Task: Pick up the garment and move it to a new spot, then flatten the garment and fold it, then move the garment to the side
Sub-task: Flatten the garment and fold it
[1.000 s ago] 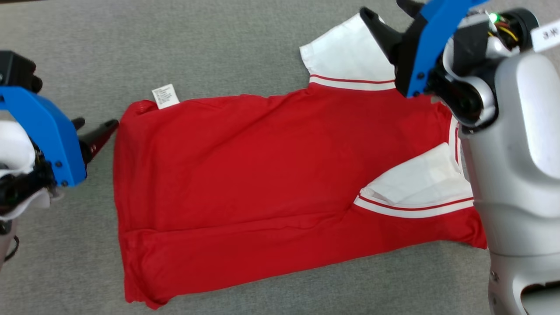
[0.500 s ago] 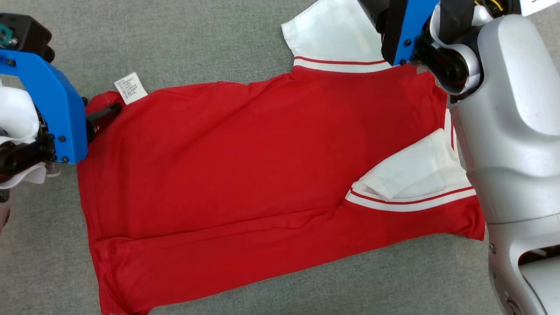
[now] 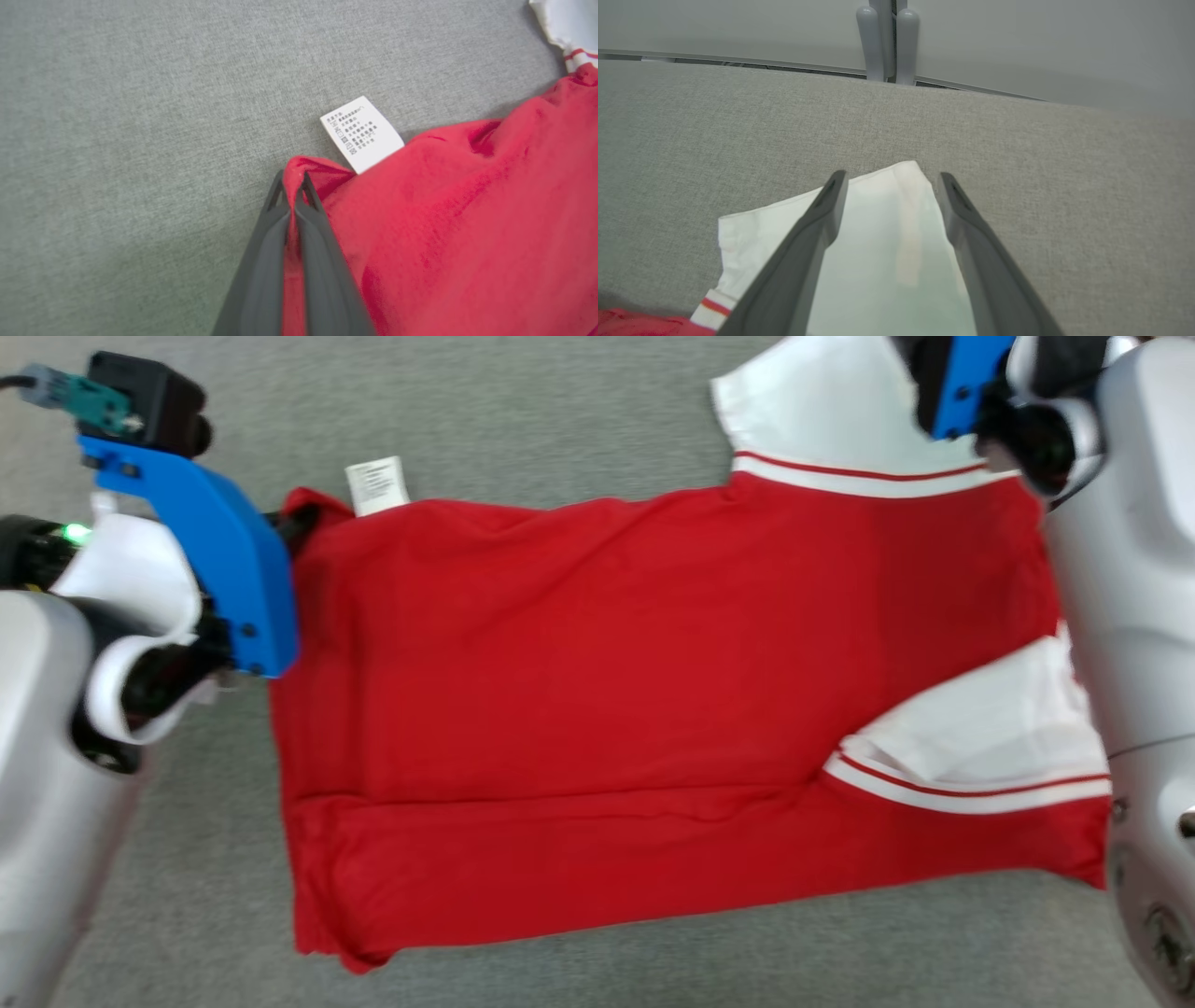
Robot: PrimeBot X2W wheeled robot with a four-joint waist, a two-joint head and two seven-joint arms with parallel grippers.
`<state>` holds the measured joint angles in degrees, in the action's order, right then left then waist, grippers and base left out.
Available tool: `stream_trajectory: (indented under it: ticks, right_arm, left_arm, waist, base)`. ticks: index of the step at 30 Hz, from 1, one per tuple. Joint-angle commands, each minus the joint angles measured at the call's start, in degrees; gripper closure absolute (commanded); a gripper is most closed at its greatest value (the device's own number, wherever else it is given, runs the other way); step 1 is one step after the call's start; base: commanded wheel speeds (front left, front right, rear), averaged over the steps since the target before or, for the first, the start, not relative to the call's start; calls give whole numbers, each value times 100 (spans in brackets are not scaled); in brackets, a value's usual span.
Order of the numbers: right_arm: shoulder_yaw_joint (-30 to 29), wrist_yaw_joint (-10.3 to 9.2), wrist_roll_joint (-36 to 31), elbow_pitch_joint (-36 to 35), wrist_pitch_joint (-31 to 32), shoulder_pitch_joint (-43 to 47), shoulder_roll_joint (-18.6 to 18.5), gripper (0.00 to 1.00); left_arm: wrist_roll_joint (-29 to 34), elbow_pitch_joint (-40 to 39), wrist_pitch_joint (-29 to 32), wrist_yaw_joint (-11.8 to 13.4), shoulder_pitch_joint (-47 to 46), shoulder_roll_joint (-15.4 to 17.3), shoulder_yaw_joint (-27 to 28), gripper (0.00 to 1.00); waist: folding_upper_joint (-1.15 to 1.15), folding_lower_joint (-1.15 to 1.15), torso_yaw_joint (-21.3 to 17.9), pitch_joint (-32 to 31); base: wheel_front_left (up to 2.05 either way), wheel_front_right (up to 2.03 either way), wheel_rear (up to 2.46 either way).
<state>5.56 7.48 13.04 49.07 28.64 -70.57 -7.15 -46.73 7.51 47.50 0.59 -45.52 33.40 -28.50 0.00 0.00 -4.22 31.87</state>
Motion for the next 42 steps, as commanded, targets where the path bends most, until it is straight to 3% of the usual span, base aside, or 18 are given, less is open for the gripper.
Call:
stream_trajectory:
  ticks: [1, 5, 11, 12, 13, 14, 28, 34, 42]
  right_arm:
    - [-201, 3, -247, 261, 2, -213, -137, 0]
    - [-677, 3, -806, 794, 157, -406, -368, 0]
    - [-788, 3, -1299, 1205, 329, -359, -579, 0]
    - [-793, 4, -1290, 1290, 393, -323, -558, 16]
    - [-798, 7, -1274, 1339, 434, -284, -545, 53]
    - [-784, 7, -1233, 1370, 451, -289, -504, 100]
    - [-917, 2, -397, 830, -672, 162, -614, 100]
    - [-537, 2, 251, 311, -852, 790, -729, 100]
    - [-36, 3, 1279, -907, -766, 2117, -1039, 100]
  left_arm:
    - [-8, -17, -215, -27, 80, -199, -22, 100]
    - [-84, 85, -621, -128, 124, -614, -86, 100]
    - [-238, 474, -1140, -311, 169, -1122, -102, 100]
    - [-265, 550, -1224, -327, 192, -1164, -78, 100]
    - [-285, 630, -1314, -340, 207, -1195, -52, 100]
    - [-318, 702, -1396, -337, 229, -1214, -21, 100]
    - [-926, 1315, -3283, -203, 1002, -1733, 1081, 100]
    - [-1250, 1515, -3953, -409, 1483, -1974, 1435, 100]
    - [-1283, 1493, -4377, -688, 2073, -2017, 1335, 100]
  waist:
    - [0, 0, 315, 163]
    - [0, 0, 701, 226]
    - [0, 0, 1073, 231]
    - [0, 0, 1078, 221]
    - [0, 0, 1075, 211]
    - [0, 0, 1059, 201]
    - [0, 0, 638, -444]
    - [0, 0, 521, -822]
    - [0, 0, 382, -1229]
  base:
    - [0, 0, 0]
    - [0, 0, 0]
    - [0, 0, 0]
    - [0, 0, 0]
    - [0, 0, 0]
    - [0, 0, 0]
    - [0, 0, 0]
    - [0, 0, 0]
    - [0, 0, 0]
